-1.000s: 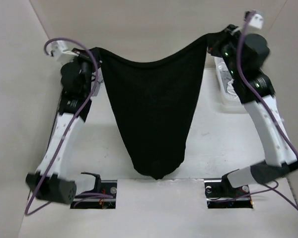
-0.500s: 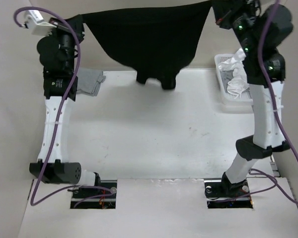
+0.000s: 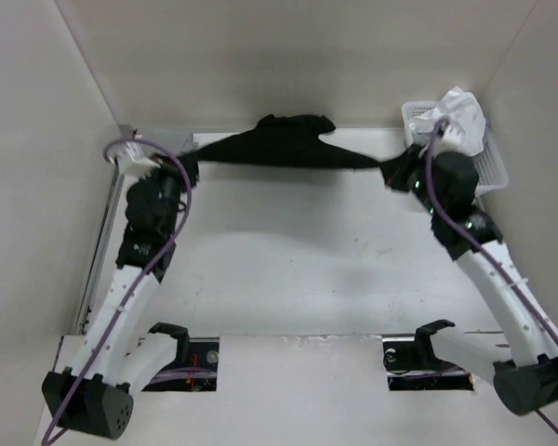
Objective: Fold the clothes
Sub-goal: Flatten the tank top out, then fold the tank top
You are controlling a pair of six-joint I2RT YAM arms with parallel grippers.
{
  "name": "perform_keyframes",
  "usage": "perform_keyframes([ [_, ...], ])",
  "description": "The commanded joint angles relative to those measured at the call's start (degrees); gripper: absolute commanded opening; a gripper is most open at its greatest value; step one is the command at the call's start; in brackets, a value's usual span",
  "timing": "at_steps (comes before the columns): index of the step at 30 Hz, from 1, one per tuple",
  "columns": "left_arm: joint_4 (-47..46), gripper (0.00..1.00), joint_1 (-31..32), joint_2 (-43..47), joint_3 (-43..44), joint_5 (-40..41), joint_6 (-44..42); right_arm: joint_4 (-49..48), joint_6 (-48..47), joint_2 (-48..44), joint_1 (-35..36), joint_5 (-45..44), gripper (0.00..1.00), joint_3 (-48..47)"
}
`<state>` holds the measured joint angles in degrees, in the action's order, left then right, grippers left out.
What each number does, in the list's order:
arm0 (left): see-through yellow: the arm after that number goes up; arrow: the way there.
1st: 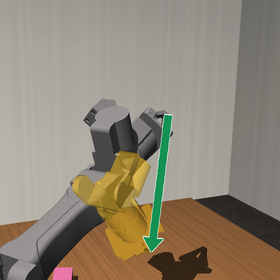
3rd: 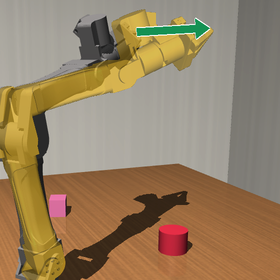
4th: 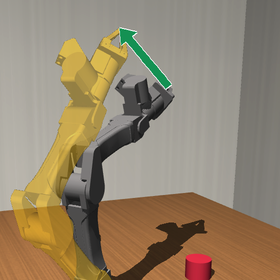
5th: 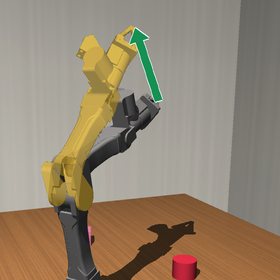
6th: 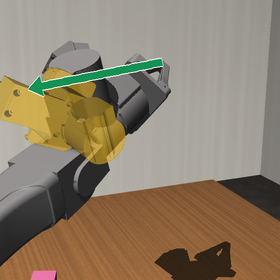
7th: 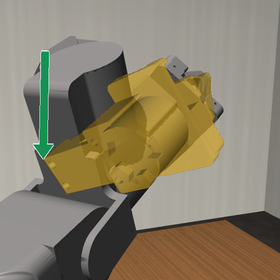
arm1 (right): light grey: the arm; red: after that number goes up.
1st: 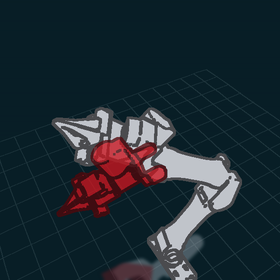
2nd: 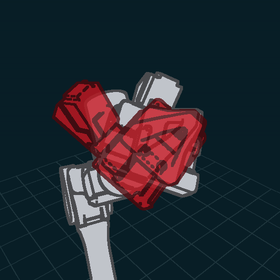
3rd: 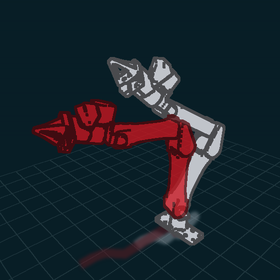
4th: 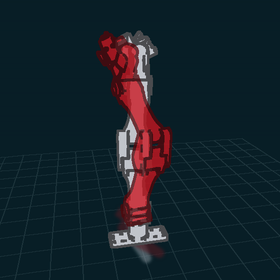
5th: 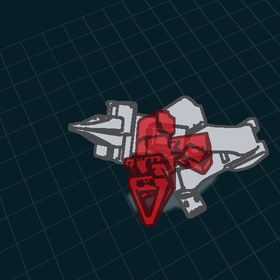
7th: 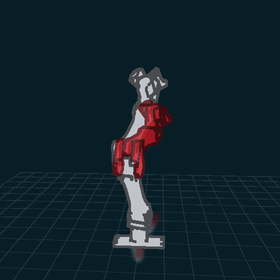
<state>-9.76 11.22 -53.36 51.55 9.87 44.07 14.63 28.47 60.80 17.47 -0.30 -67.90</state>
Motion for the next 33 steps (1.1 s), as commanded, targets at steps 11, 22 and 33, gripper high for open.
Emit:
perform_keyframes([
  [11,36.8,0.00,8.2,44.3,-32.1,3.9,7.2,5.7,22.0,-36.0,25.7,-9.5,0.00,47.2],
  [22,43.1,0.00,9.4,48.3,-22.2,7.9,8.3,22.6,37.7,-39.7,57.3,-33.5,0.00,39.4],
  [33,-3.0,0.00,2.5,6.0,-19.0,11.3,8.1,-20.8,9.1,-1.2,6.5,-6.9,0.00,25.4],
])
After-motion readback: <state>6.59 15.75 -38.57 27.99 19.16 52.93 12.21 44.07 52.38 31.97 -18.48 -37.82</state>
